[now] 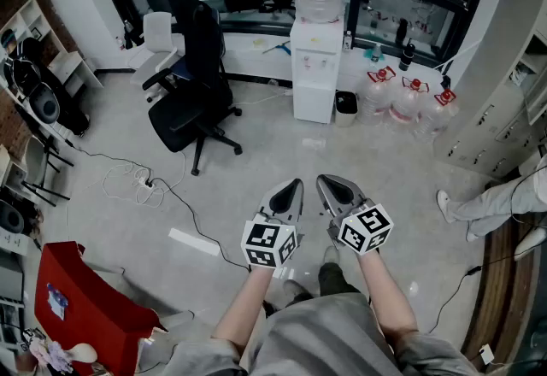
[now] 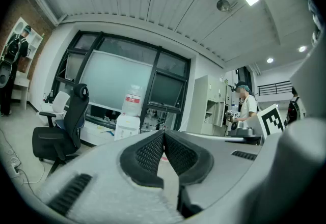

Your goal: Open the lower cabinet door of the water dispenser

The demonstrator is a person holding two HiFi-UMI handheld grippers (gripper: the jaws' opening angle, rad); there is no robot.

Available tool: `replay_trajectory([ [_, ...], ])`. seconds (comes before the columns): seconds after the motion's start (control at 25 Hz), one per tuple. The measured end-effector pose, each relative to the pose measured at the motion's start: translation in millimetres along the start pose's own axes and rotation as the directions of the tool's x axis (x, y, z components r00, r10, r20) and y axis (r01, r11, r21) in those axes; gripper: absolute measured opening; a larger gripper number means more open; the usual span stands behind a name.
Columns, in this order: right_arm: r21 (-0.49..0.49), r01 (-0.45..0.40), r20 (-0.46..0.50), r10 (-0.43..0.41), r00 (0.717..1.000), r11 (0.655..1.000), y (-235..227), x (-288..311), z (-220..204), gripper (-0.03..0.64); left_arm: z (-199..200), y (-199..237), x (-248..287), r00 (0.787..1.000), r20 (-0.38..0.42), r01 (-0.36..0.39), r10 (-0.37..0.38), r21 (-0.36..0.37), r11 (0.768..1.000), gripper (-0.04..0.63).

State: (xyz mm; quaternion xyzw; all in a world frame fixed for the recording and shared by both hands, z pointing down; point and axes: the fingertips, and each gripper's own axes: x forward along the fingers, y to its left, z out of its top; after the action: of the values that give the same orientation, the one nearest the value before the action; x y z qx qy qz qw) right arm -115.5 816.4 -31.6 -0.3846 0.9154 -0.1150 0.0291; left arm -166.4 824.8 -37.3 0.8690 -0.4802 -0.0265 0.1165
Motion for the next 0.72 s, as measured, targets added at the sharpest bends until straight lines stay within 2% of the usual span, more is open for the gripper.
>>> replay_trajectory([
  [0.16,-0.013,-0.001,0.000,0.001,1.000,1.000,-7,8,1,0.009,-1,10,9,1.000,-0.008,-0.016,0.015,-0.011,1.000,0.011],
  [0.72,-0.021,0.006,-0.006,-0.006,1.000,1.000,-41,4,3,0.011,-8,-2,46,0.999,-0.038,-0.002,0.001,-0.037,0.999,0.011],
])
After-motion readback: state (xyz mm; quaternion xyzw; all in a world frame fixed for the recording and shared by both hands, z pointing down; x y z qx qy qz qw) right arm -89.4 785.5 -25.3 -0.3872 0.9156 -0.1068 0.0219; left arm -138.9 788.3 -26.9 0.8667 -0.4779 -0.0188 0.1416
